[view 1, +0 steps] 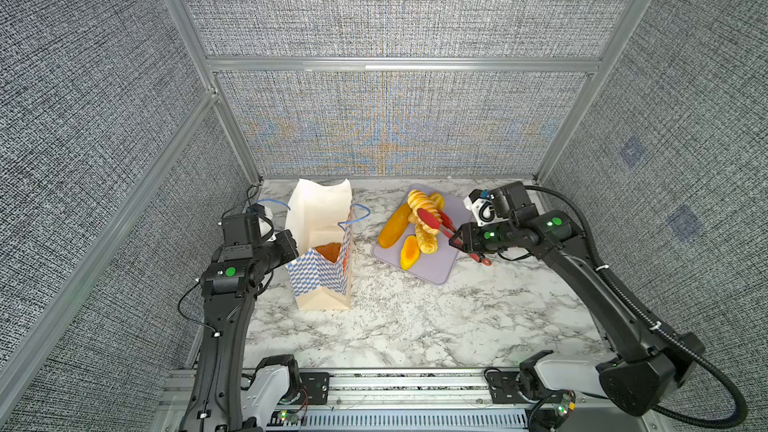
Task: Place the fake bread into the paper bag
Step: 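Squeeze the tongs on the spiral striped roll and lift it, then carry the spiral striped roll in the tongs over the open paper bag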
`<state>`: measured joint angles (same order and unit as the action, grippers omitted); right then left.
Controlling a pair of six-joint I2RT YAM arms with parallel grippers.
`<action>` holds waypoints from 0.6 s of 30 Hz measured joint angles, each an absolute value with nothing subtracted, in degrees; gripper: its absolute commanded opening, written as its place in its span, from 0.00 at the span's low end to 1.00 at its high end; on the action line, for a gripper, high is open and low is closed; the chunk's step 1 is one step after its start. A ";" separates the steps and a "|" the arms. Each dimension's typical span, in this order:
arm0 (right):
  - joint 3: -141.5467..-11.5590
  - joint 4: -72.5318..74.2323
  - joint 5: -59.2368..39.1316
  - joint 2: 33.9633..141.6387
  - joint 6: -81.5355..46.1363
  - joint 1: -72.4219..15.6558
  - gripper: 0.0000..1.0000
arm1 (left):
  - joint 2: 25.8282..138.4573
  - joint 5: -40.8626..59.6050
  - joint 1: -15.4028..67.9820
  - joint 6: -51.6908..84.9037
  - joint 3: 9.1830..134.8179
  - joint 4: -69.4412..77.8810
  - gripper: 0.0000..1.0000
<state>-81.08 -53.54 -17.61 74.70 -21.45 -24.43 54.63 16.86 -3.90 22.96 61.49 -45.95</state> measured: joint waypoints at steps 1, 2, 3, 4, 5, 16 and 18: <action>-81.58 -53.30 -18.26 74.70 -21.93 -24.43 0.45 | 54.63 16.86 -3.90 22.96 61.47 -45.95 0.04; -82.17 -53.04 -18.79 74.72 -22.04 -24.45 0.45 | 54.63 16.86 -3.90 22.96 61.47 -45.95 0.04; -82.74 -52.75 -19.31 74.72 -22.20 -24.47 0.45 | 54.63 16.86 -3.90 22.96 61.47 -45.95 0.04; -83.35 -52.47 -19.79 74.78 -22.48 -24.49 0.45 | 54.63 16.86 -3.90 22.96 61.47 -45.95 0.04; -84.07 -52.12 -20.23 74.91 -22.68 -24.56 0.44 | 54.63 16.86 -3.90 22.96 61.47 -45.95 0.04; -89.27 -49.39 -23.79 77.23 -25.17 -25.45 0.44 | 54.63 16.88 -3.90 22.96 61.06 -45.78 0.04; -89.47 -48.62 -24.14 77.34 -25.69 -25.61 0.44 | 54.61 16.88 -3.90 22.96 61.06 -45.71 0.04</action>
<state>-89.47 -48.62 -24.14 77.34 -25.69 -25.61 54.61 16.88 -3.90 22.96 61.06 -45.71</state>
